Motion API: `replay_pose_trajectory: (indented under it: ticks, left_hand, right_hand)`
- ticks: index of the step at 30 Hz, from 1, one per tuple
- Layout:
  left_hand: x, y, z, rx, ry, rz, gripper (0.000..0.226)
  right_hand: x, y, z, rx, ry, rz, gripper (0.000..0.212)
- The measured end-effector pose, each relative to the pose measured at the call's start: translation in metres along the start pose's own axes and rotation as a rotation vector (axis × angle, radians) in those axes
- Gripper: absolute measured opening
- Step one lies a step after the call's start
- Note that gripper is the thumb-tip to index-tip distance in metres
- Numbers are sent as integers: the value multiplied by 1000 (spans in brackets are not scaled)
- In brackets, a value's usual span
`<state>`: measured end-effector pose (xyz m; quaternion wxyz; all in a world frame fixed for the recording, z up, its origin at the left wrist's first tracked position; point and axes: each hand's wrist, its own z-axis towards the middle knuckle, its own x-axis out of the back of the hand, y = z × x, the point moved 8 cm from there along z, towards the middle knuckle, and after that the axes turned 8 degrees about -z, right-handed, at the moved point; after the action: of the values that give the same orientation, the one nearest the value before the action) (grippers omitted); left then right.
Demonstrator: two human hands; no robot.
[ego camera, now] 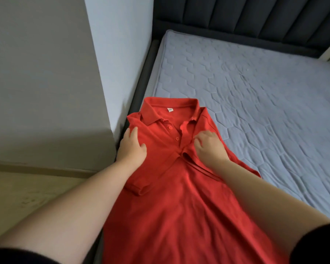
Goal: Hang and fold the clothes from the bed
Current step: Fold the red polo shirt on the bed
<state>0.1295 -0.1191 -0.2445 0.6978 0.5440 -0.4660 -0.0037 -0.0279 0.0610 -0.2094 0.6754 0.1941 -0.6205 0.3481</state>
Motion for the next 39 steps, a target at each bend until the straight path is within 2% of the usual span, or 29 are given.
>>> replay_pose_trajectory:
  ticks: [3,6,8,10,12,13,14,16,18,23,26,28,30,32,35,37,39]
  left_hand:
    - [0,-9,19,160,-8,-129,55]
    - [5,-11,36,294,67,-236,37]
    - [8,-10,48,322,103,-326,38]
    - [13,-6,57,315,119,-386,36]
    - [18,-4,64,331,146,-401,36]
    - [19,-4,66,361,163,-419,38]
    - [21,-5,67,396,175,-448,36]
    - [24,-5,67,438,190,-535,26]
    - [33,4,60,377,227,-576,11]
    - [54,18,4,172,312,-546,33]
    - [59,7,-36,76,333,-475,31]
    - [59,-1,-57,14,315,-363,29]
    - [55,-13,-75,49,272,-292,35]
    - [55,-23,-88,157,282,-297,40]
    - [58,-23,-106,282,346,-358,38]
    - [52,-13,-116,286,349,-393,35]
    - [43,3,-122,195,309,-362,33]
  right_hand:
    - [8,21,26,-170,74,43,33]
    - [0,51,49,-354,27,166,46]
    - [-13,68,58,-539,-61,388,37]
    - [-22,78,61,-691,-89,572,10]
    - [-24,87,62,-799,-53,727,15]
    - [-25,89,62,-834,-61,807,10]
    - [-25,91,63,-850,-75,845,11]
    - [-22,90,69,-809,-129,849,31]
    - [-5,85,71,-713,-75,828,33]
    - [36,89,31,-621,139,797,36]
    - [41,106,-11,-653,166,733,39]
    - [34,119,-40,-670,122,660,34]
    - [26,130,-67,-705,76,598,34]
    - [23,142,-88,-769,91,597,38]
    - [18,147,-112,-908,133,691,18]
    - [16,141,-121,-930,139,704,18]
    - [21,126,-122,-858,147,670,16]
